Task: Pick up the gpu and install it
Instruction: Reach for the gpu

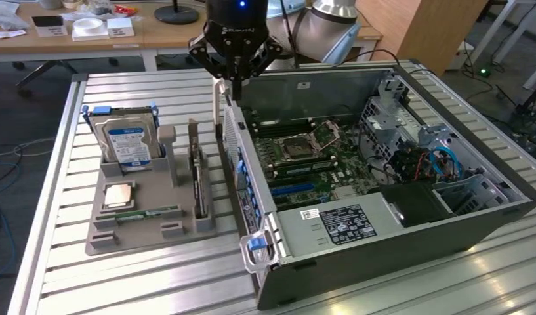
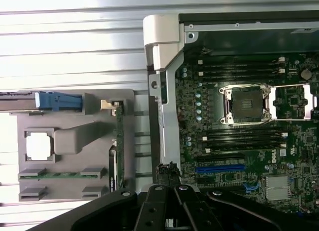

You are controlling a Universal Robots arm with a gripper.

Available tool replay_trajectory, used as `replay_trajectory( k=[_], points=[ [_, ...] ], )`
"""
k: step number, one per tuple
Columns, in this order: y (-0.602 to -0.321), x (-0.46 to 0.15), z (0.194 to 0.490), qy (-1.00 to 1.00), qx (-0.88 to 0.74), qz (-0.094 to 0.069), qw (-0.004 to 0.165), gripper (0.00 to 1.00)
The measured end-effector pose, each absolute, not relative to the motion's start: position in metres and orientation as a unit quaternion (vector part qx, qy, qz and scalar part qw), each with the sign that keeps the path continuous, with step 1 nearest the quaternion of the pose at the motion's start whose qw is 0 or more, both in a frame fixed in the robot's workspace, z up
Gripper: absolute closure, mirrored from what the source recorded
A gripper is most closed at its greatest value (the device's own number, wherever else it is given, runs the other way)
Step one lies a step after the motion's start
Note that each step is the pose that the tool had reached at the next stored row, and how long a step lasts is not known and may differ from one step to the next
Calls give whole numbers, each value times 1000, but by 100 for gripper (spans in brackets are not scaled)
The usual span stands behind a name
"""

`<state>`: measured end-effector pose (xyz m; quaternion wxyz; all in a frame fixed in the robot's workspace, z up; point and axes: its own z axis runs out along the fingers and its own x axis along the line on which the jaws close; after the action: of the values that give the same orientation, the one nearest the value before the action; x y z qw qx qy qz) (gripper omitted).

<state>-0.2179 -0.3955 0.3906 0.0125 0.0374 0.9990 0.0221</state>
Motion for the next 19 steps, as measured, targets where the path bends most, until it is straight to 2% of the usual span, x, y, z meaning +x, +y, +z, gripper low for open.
replay_trajectory(
  k=[19],
  points=[
    [-394, -249, 389, 999, 37, 22, 12, 89]
  ],
)
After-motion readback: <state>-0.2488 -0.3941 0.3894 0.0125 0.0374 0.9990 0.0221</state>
